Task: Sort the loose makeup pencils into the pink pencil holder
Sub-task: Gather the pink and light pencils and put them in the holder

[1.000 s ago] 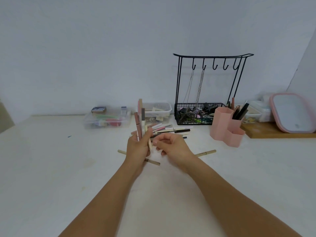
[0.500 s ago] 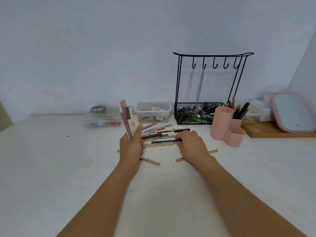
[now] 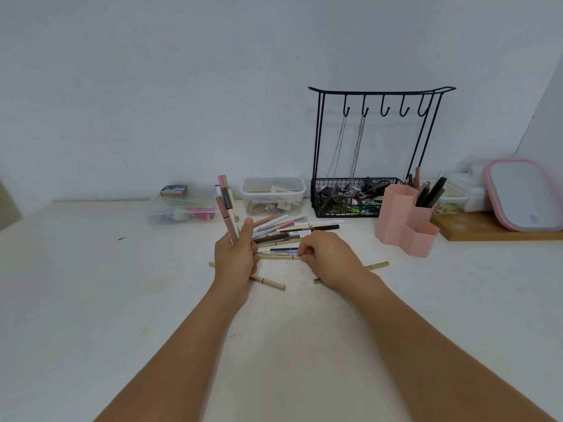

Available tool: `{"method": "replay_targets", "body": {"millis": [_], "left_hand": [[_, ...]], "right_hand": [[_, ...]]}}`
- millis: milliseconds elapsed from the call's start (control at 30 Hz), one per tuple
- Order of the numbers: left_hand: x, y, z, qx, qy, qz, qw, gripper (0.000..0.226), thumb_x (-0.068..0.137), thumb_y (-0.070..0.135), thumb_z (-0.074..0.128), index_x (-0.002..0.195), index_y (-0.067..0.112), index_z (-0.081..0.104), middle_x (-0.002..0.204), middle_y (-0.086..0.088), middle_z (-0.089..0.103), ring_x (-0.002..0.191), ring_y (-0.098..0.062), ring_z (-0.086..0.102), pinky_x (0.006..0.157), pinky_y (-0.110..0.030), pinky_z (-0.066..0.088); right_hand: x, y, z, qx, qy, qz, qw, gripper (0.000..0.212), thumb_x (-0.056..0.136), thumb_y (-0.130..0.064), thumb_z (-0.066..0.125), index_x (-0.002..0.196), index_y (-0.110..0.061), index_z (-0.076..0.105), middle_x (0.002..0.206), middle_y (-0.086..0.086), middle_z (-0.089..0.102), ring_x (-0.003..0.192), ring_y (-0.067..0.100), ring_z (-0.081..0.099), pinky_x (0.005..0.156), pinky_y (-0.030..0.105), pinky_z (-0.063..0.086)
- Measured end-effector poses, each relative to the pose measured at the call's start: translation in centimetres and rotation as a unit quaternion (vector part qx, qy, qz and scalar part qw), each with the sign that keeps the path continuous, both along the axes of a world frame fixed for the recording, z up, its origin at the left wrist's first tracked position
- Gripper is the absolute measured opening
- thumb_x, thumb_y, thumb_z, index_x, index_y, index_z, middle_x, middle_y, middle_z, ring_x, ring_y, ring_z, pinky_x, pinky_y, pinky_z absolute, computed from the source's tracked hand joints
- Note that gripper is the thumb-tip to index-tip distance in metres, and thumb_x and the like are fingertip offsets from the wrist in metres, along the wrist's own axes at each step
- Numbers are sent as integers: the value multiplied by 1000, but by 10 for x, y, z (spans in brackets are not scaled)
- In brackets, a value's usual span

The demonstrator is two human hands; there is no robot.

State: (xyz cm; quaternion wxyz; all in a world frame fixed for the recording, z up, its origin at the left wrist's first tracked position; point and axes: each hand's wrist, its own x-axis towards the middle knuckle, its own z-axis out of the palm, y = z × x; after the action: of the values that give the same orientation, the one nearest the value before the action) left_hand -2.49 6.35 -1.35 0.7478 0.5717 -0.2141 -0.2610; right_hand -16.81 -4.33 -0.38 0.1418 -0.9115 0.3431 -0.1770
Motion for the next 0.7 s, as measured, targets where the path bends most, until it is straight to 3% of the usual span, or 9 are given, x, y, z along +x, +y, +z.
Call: {"method": "replay_targets", "body": {"millis": [267, 533, 700], "left_hand": [[0, -1, -1, -2, 2, 7, 1000, 32, 96, 40, 67, 88, 11, 56, 55, 3, 40, 43, -10, 33, 40, -24, 26], [0, -2, -2, -9, 13, 5, 1000, 33, 96, 41, 67, 88, 12, 54, 55, 4, 39, 42, -9, 32, 39, -23, 26], [-2, -1, -2, -20, -2, -7, 1000, 34, 90, 42, 75, 73, 20, 55, 55, 5, 37, 43, -10, 30, 41, -24, 26]], "right_hand": [[-7, -3, -1, 19, 9, -9, 1000, 14, 95, -11, 56, 96, -15, 69, 97, 1, 62, 87, 18, 58, 78, 32, 50], [-9, -7, -1, 52, -16, 7, 998, 11, 93, -13, 60, 92, -18, 71, 82, -10, 57, 79, 11, 55, 69, 24, 44], [-14, -12, 12, 182, -157, -15, 971, 7, 93, -15, 65, 95, -13, 71, 78, -5, 63, 70, 8, 53, 61, 18, 39]]}}
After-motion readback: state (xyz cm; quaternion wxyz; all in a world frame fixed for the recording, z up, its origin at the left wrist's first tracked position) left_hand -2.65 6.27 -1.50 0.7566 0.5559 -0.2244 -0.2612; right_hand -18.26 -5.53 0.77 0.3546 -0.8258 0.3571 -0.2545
